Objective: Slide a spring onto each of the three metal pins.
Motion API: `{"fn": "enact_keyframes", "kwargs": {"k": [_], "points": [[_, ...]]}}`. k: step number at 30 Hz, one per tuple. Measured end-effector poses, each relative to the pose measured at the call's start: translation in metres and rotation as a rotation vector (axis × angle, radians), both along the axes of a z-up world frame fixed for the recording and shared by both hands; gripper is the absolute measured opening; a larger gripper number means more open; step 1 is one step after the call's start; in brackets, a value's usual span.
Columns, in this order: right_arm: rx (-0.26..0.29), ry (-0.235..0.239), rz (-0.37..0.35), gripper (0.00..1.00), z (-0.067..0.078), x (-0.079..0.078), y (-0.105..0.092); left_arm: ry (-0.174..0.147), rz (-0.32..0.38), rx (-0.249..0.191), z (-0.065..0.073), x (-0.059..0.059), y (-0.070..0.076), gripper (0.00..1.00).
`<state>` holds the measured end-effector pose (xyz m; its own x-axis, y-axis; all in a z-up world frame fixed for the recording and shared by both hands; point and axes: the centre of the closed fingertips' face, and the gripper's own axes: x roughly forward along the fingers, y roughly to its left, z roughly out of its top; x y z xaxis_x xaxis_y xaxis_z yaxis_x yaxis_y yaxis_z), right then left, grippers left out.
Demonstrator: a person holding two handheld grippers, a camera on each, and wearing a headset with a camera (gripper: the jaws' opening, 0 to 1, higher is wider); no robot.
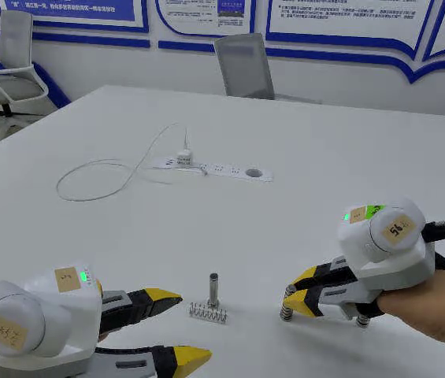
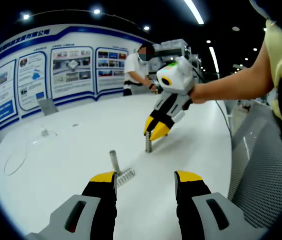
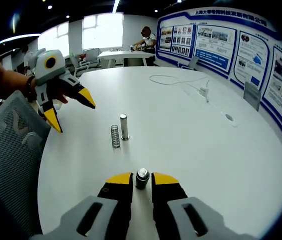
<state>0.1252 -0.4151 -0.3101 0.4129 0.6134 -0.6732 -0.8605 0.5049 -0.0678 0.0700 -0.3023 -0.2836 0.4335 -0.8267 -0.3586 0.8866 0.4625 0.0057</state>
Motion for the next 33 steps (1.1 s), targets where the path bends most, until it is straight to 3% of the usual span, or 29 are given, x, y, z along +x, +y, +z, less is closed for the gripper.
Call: {"fn": "enact_keyframes", "kwargs": {"k": [10, 20, 33], "points": [[0.021, -0.03, -0.003, 0.2, 0.013, -0.001, 0.004, -0.003, 0.001, -0.003, 0.001, 0.0, 0.0, 0.48], [0.052, -0.075, 0.037, 0.2, 0.035, -0.003, 0.027, -0.005, 0.0, -0.002, 0.001, 0.001, 0.0, 0.48], [0.06, -0.05, 0.075, 0.2, 0.024, -0.014, 0.056, -0.005, 0.006, 0.002, 0.001, 0.0, 0.003, 0.47]]}}
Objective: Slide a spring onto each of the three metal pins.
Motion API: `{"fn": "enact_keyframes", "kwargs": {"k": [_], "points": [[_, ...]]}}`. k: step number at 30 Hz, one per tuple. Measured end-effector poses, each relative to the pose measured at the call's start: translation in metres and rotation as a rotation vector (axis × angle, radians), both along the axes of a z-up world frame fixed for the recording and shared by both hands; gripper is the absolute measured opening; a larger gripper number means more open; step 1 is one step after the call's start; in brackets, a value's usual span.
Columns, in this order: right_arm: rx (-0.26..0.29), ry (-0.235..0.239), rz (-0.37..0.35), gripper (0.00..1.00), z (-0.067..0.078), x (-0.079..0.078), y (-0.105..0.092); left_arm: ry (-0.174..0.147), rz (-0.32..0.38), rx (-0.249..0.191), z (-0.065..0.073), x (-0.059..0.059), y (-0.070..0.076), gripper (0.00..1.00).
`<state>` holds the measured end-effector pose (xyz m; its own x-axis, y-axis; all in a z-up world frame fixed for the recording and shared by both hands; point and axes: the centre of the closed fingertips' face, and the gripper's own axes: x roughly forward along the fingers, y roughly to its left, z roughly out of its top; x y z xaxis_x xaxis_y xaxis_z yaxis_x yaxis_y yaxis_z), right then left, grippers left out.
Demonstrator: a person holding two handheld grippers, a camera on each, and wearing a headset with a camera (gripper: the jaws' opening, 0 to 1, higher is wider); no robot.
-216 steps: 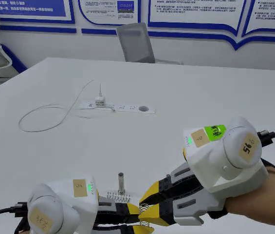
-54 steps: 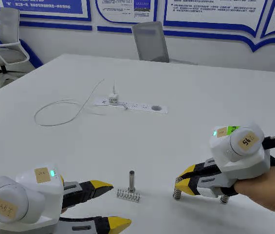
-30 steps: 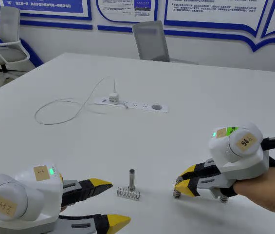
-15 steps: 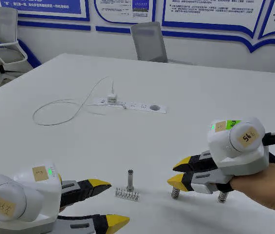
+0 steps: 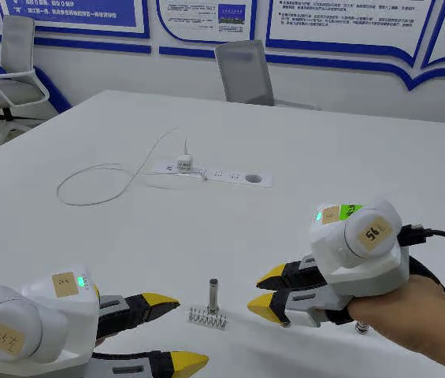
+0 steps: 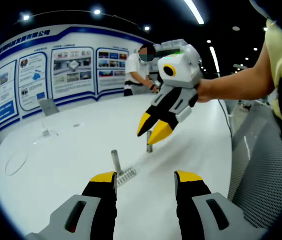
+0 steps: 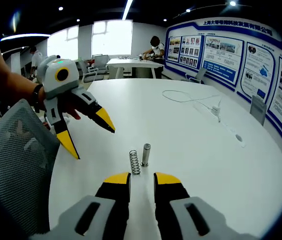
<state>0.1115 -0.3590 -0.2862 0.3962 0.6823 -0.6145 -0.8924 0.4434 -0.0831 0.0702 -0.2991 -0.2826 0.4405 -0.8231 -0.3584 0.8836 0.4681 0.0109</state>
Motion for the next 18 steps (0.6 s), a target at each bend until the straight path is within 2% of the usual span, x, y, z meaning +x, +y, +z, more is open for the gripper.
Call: {"fn": "enact_keyframes", "kwargs": {"k": [18], "points": [[-0.044, 0.044, 0.004, 0.18, -0.035, 0.0, 0.027, 0.003, 0.002, 0.005, -0.002, 0.0, 0.003, 0.47]]}}
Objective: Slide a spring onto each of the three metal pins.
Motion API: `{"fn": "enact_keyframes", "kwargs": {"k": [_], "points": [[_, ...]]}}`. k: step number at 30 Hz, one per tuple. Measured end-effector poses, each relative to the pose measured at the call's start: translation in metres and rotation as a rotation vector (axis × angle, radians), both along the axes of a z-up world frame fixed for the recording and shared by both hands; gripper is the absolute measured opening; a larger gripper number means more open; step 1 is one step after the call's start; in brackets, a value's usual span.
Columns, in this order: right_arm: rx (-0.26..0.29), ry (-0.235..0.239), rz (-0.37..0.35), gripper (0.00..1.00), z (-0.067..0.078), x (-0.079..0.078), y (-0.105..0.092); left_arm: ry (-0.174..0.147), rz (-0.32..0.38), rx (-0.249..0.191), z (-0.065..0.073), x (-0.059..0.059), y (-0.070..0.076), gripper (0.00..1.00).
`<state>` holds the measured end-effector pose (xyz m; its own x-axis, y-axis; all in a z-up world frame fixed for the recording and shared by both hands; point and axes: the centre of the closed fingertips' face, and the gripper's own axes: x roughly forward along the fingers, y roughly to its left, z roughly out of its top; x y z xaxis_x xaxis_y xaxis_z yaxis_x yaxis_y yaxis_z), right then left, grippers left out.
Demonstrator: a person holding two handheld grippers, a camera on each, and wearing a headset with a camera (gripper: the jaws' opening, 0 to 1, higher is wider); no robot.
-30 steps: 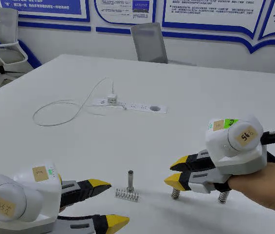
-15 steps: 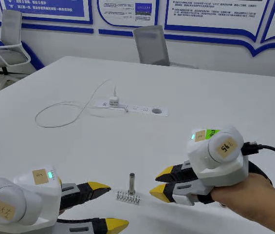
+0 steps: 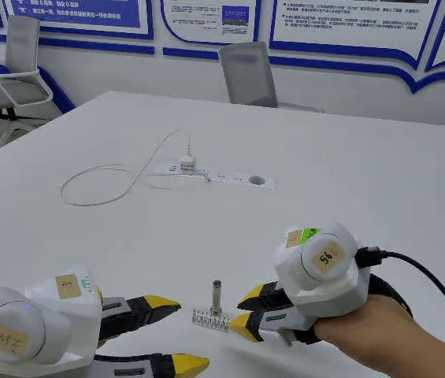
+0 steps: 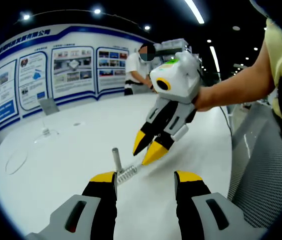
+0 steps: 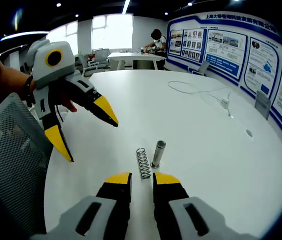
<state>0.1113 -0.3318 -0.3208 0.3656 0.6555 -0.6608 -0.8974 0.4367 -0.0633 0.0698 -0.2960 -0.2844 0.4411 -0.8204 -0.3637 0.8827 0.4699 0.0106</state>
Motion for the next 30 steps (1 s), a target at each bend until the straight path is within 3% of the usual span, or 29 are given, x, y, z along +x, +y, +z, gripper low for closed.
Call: {"fn": "enact_keyframes", "kwargs": {"k": [10, 30], "points": [[-0.034, 0.006, 0.001, 0.18, -0.016, 0.007, 0.004, 0.001, 0.006, 0.0, 0.0, 0.002, 0.003, 0.47], [-0.047, 0.032, 0.002, 0.15, -0.029, 0.012, 0.007, 0.007, 0.016, 0.004, -0.003, 0.002, 0.005, 0.47]]}}
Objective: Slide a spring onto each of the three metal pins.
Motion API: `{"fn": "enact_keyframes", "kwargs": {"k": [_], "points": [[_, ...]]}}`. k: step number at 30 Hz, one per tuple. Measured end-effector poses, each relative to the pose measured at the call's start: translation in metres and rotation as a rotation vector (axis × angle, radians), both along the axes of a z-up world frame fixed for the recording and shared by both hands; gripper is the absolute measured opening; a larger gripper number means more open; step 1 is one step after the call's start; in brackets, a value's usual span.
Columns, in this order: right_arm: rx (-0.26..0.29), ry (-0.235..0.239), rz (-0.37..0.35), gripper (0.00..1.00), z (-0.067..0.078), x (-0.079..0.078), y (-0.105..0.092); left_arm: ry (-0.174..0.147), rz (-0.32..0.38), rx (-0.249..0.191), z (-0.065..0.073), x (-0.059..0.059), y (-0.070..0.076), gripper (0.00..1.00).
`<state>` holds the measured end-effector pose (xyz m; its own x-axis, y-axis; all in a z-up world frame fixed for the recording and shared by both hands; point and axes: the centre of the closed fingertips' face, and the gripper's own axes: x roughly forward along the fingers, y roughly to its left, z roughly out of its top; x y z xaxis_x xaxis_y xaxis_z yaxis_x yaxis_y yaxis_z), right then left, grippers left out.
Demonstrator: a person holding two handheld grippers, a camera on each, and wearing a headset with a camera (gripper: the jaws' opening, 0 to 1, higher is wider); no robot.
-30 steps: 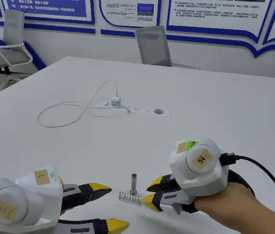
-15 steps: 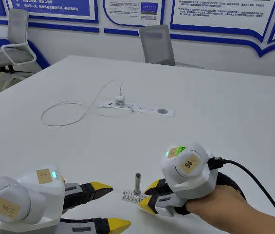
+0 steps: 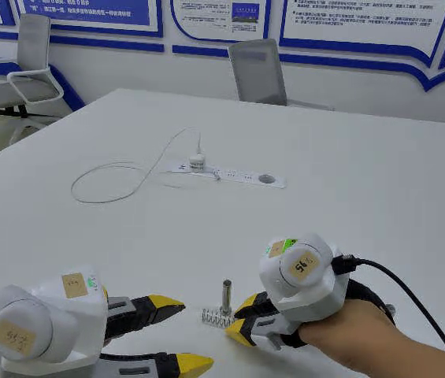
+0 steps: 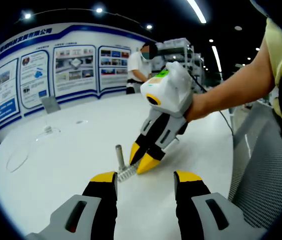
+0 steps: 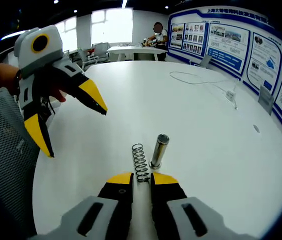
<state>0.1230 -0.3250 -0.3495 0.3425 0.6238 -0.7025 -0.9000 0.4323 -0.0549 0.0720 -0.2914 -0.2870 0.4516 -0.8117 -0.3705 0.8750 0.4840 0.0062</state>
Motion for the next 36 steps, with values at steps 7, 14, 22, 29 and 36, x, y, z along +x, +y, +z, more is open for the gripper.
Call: {"fn": "enact_keyframes", "kwargs": {"k": [7, 14, 22, 29, 36], "points": [[0.006, 0.005, 0.002, 0.13, -0.001, 0.0, 0.002, -0.001, 0.002, 0.001, 0.0, 0.0, 0.001, 0.46], [0.001, 0.015, 0.001, 0.12, -0.001, -0.003, 0.0, 0.001, 0.001, 0.007, -0.001, -0.001, 0.002, 0.46], [-0.006, 0.025, 0.039, 0.12, 0.008, -0.02, -0.003, 0.004, -0.01, 0.016, -0.004, -0.002, -0.001, 0.46], [-0.023, 0.0, 0.108, 0.12, 0.026, -0.038, -0.01, 0.002, -0.029, 0.025, -0.004, -0.004, -0.006, 0.45], [-0.03, -0.006, 0.154, 0.12, 0.039, -0.053, -0.016, -0.004, -0.052, 0.026, -0.003, -0.005, -0.013, 0.45]]}}
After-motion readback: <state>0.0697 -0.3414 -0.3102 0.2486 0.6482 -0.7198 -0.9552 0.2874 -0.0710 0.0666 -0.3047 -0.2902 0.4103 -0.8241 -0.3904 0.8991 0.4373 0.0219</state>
